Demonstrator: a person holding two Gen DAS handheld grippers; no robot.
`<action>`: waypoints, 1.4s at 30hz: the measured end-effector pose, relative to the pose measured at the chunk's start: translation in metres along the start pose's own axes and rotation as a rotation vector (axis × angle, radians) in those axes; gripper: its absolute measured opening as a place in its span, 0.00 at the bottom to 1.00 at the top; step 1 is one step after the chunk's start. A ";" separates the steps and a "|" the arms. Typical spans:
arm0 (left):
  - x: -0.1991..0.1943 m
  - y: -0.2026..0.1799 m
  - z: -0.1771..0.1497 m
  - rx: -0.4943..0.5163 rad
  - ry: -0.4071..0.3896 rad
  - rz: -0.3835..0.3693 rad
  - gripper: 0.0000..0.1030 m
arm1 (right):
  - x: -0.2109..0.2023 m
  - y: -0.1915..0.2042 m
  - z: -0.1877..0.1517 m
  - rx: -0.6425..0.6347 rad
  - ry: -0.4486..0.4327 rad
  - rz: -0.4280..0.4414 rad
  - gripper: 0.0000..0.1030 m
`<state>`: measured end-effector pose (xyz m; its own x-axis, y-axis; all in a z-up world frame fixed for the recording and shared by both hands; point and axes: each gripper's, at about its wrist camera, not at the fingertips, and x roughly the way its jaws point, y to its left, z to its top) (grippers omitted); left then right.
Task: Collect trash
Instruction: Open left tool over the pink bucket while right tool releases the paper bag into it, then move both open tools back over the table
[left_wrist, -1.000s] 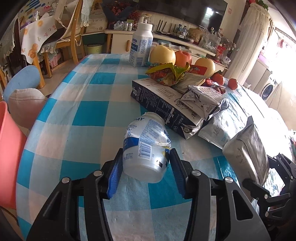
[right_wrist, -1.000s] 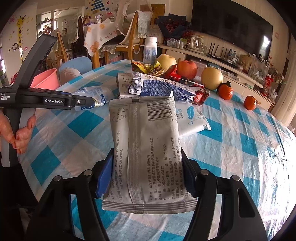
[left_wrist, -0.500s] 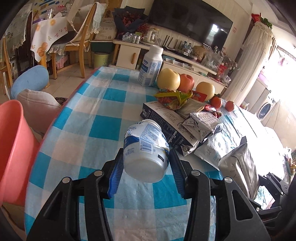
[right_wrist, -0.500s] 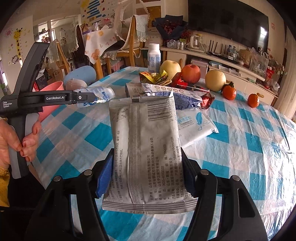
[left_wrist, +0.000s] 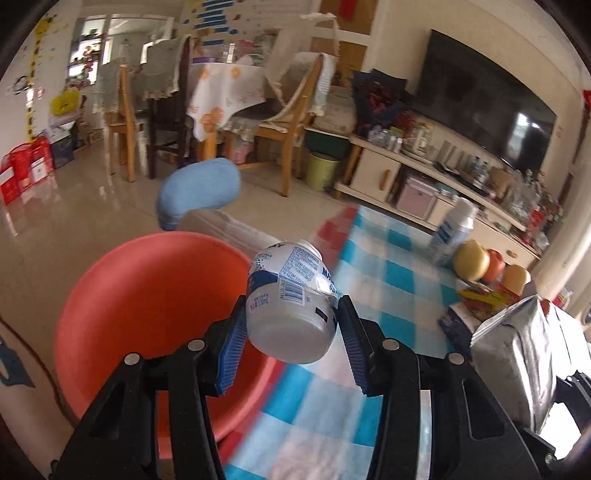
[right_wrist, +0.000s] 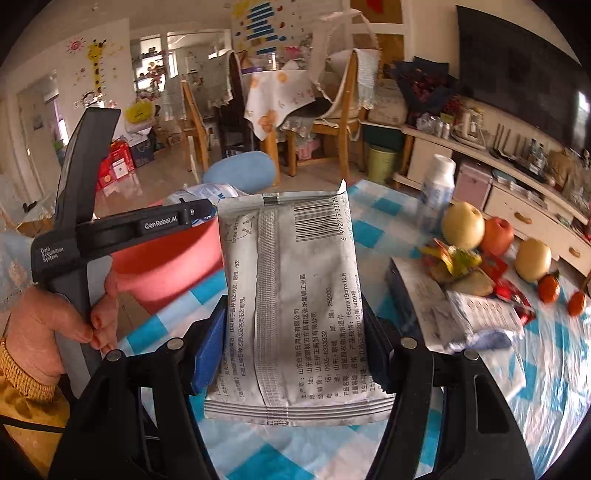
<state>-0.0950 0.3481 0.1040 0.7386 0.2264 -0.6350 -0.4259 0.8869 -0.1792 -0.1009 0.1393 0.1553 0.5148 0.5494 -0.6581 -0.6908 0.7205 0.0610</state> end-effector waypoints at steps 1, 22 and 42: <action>0.002 0.015 0.004 -0.037 0.001 0.034 0.48 | 0.009 0.010 0.012 -0.019 0.000 0.015 0.64; 0.027 0.138 0.008 -0.410 0.010 0.226 0.75 | 0.123 0.103 0.089 -0.108 0.014 0.140 0.86; 0.003 0.017 0.018 -0.096 -0.116 0.034 0.88 | 0.020 0.001 0.015 -0.025 -0.149 -0.182 0.96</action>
<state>-0.0903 0.3711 0.1124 0.7757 0.3056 -0.5522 -0.4958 0.8364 -0.2336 -0.0838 0.1576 0.1531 0.7002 0.4693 -0.5381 -0.5913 0.8035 -0.0686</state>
